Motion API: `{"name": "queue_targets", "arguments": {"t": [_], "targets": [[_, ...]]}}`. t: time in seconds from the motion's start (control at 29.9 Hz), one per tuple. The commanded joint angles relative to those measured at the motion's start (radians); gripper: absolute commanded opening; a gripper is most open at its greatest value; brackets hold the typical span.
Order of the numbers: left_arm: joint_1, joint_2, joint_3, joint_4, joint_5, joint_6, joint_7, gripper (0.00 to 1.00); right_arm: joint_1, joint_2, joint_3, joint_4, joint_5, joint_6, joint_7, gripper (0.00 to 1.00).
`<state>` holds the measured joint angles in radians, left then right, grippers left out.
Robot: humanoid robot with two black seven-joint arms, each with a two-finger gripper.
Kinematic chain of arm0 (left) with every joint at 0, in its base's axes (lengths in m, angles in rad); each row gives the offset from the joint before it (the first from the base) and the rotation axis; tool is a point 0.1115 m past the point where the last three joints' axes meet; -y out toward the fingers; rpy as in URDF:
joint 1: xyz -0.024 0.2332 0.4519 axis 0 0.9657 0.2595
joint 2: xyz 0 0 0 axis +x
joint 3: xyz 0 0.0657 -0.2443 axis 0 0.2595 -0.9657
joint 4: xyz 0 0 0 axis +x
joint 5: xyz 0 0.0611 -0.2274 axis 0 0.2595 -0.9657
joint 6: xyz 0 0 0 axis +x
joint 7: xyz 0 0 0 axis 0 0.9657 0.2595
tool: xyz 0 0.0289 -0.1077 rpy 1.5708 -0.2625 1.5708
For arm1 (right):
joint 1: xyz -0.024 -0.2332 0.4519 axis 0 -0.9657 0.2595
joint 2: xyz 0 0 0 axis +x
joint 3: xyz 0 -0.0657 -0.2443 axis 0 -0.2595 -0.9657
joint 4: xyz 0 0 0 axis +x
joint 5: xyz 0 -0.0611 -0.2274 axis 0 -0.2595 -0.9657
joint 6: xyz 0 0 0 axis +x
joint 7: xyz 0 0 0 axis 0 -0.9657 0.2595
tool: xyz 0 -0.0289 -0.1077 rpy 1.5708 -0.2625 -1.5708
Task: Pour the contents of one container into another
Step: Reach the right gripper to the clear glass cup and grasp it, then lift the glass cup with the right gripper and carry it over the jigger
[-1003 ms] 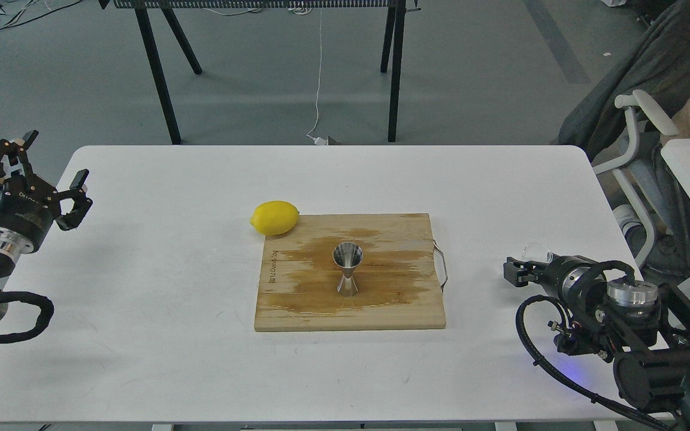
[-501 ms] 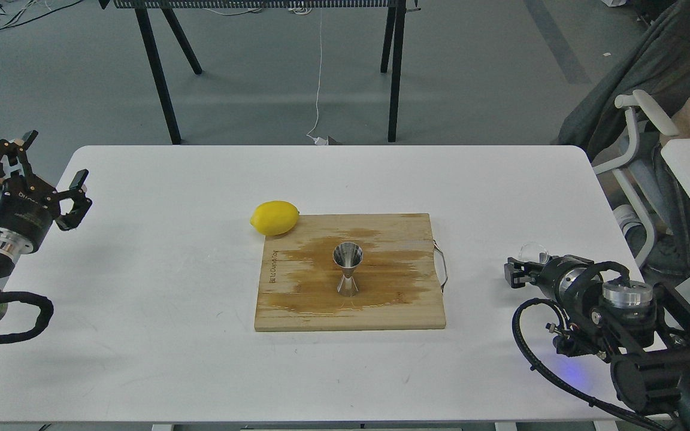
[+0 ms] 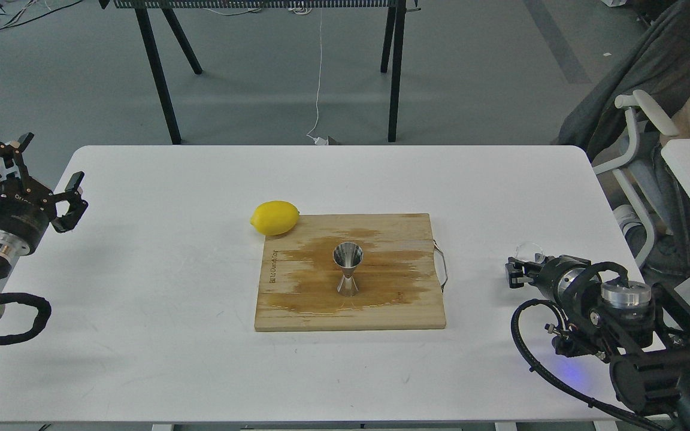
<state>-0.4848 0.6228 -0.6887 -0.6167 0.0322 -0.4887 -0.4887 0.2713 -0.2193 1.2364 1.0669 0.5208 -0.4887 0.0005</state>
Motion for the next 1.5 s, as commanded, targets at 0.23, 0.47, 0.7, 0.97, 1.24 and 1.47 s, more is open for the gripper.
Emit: {"name": "queue_targets", "arguments": {"t": [0.23,0.47,0.7,0.97,1.24,1.47], "targets": [[0.0,-0.009,0.003,0.012,0.0,0.0,0.0,0.97,-0.004,-0.012,-0.017,0.148,-0.002,0.0,0.012,0.41],[-0.002,-0.017,0.003,0.015,0.0,0.0,0.0,0.97,0.0,-0.023,-0.018,0.376,-0.162,0.0,0.016,0.38],[-0.002,-0.017,0.003,0.015,0.0,0.0,0.0,0.97,0.058,-0.017,-0.099,0.507,-0.358,0.0,0.009,0.38],[-0.002,-0.017,0.003,0.017,0.0,0.0,0.0,0.97,0.175,-0.014,-0.343,0.562,-0.571,0.0,0.009,0.37],[-0.002,-0.02,0.003,0.035,0.0,0.0,0.0,0.97,0.224,0.008,-0.515,0.565,-0.761,0.0,0.006,0.37],[0.0,-0.02,0.003,0.035,0.0,0.0,0.0,0.97,0.235,0.005,-0.6,0.559,-0.849,0.0,0.006,0.36]]}}
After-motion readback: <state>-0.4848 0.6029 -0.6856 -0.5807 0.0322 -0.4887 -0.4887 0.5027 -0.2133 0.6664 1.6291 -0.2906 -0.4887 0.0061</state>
